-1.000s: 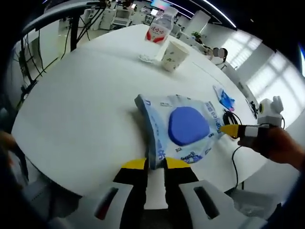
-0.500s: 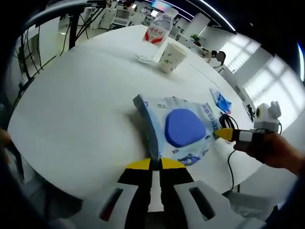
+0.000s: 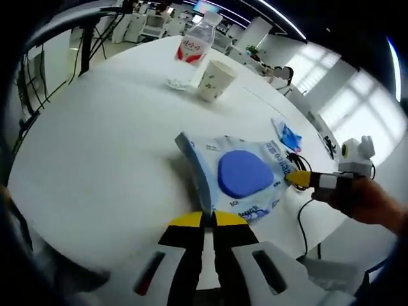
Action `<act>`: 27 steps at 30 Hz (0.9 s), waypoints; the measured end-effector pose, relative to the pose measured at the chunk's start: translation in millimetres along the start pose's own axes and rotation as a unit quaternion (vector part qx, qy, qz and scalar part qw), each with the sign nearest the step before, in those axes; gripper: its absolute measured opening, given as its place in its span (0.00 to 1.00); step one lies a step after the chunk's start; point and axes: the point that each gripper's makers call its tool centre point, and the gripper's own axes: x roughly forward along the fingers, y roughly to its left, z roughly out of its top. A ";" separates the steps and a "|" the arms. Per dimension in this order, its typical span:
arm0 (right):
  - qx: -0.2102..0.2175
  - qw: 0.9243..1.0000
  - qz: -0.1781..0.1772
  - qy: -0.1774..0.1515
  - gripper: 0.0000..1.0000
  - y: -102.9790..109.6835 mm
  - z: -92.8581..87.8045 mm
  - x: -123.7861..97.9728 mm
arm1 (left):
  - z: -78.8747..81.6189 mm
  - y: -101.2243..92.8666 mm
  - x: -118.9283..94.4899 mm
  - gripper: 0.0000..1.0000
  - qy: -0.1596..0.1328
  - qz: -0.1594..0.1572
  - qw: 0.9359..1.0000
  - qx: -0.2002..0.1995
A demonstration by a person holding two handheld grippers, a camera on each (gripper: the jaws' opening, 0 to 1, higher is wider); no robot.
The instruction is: Arrange the tabletop items into an orderly group along one side of the table until the central work area is clear of visible clutter.
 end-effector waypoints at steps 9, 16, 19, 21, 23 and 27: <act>0.016 1.000 -0.016 -0.020 0.00 -17.2 -0.2 -15.3 | 11.1 -17.6 8.7 0.01 0.003 -0.019 1.000 0.021; 0.024 0.998 -0.030 -0.040 0.00 -24.2 4.5 -32.6 | 17.5 -30.3 19.6 0.00 0.009 -0.036 0.999 0.038; 0.029 0.998 -0.036 -0.046 0.00 -31.5 6.8 -36.7 | 21.1 -32.9 28.6 0.00 0.015 -0.044 0.998 0.050; 0.033 0.998 -0.039 -0.048 0.00 -33.8 6.2 -39.2 | 26.0 -35.4 33.9 0.00 0.015 -0.049 0.997 0.057; 0.035 0.997 -0.043 -0.052 0.00 -36.4 6.7 -42.6 | 31.3 -38.5 37.4 0.00 0.014 -0.054 0.996 0.062; 0.038 0.996 -0.050 -0.058 0.00 -43.3 10.6 -45.5 | 40.2 -41.7 47.7 0.00 0.018 -0.066 0.996 0.057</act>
